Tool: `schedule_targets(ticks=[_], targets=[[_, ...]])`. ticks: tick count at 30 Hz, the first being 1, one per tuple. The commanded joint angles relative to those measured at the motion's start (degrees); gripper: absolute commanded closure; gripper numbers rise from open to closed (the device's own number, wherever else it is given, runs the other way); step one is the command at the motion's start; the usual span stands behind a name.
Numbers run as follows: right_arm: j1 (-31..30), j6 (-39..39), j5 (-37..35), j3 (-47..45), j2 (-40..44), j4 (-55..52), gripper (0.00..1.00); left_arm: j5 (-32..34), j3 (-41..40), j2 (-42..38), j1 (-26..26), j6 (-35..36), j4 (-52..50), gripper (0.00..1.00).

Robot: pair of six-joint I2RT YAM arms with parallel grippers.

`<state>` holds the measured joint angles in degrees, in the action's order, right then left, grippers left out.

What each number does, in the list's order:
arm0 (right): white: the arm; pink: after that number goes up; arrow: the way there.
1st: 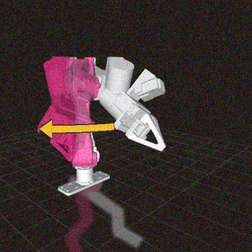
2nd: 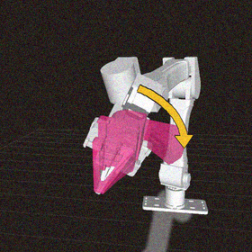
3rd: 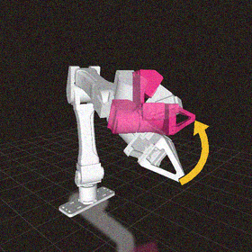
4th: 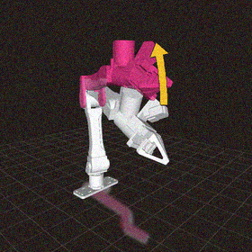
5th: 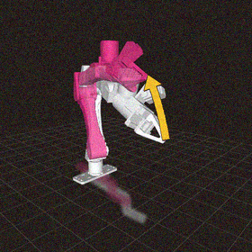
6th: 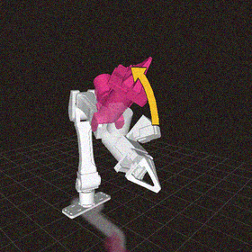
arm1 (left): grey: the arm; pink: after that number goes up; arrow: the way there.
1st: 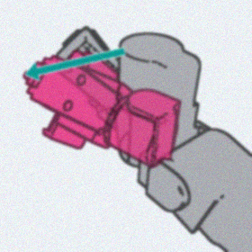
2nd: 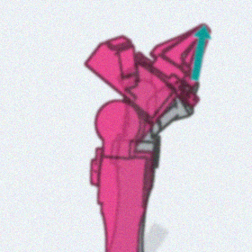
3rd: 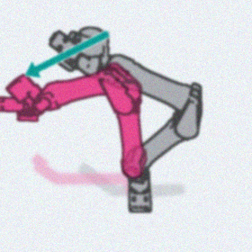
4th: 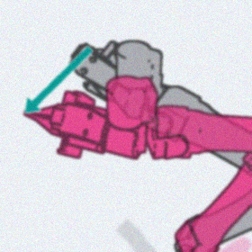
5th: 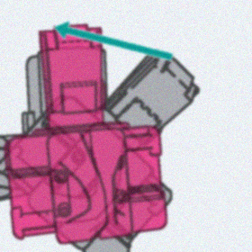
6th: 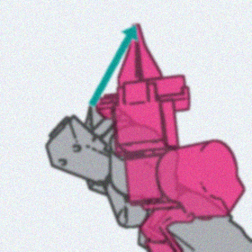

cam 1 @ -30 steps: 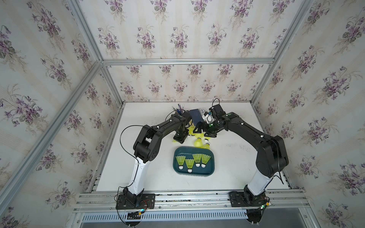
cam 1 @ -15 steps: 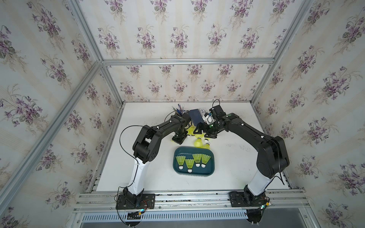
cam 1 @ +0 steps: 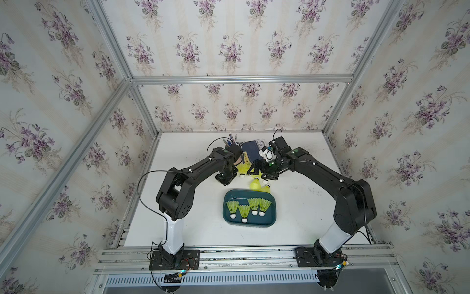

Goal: Put the shuttlecocks into the storage box
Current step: Pick up the shuttlecock at the center of the board, then place the shuttlecock in the storage box.

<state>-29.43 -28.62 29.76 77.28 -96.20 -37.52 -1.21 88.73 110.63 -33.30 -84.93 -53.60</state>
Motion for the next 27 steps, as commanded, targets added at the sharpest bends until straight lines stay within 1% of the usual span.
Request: schedule_targets(ticks=[1,2,3,6,10,15,20,24,27], targets=[[-0.93,-1.82,-0.46,-0.1,1.13,1.2,0.08,2.26,-0.07,-3.42,-0.23,7.26,-2.8,0.72],[-0.92,-2.37,-0.89,-0.48,1.64,1.21,0.08,2.52,0.04,-4.42,-0.43,9.07,-3.47,0.72],[-3.03,-2.79,-1.24,-0.86,2.21,1.22,0.08,2.38,-0.09,-5.53,-0.62,10.99,-3.66,0.72],[-4.35,-4.5,-2.39,-2.31,4.13,1.05,0.09,1.86,-0.75,-8.72,-1.53,16.51,-3.96,0.72],[-5.27,-6.83,-4.69,-4.67,7.7,-0.06,0.09,-0.38,-3.02,-13.35,-3.6,23.31,-2.43,0.72],[-5.29,-9.55,-8.3,-9.2,14.46,-3.23,0.1,-3.0,-6.78,-19.46,-7.69,29.8,0.12,0.72],[-5.7,-12.1,-11.51,-14.85,21.75,-7.39,0.11,-6.95,-13.11,-24.89,-12.77,33.24,5.88,0.71],[-6.41,-13.68,-12.98,-19.42,26.72,-10.16,0.11,-9.6,-19.12,-28.07,-16.91,33.41,12.7,0.72],[-7.5,-14.87,-12.65,-22.37,29.58,-11.05,0.12,-9.78,-21.84,-28.9,-20.16,33.33,16.66,0.72]])
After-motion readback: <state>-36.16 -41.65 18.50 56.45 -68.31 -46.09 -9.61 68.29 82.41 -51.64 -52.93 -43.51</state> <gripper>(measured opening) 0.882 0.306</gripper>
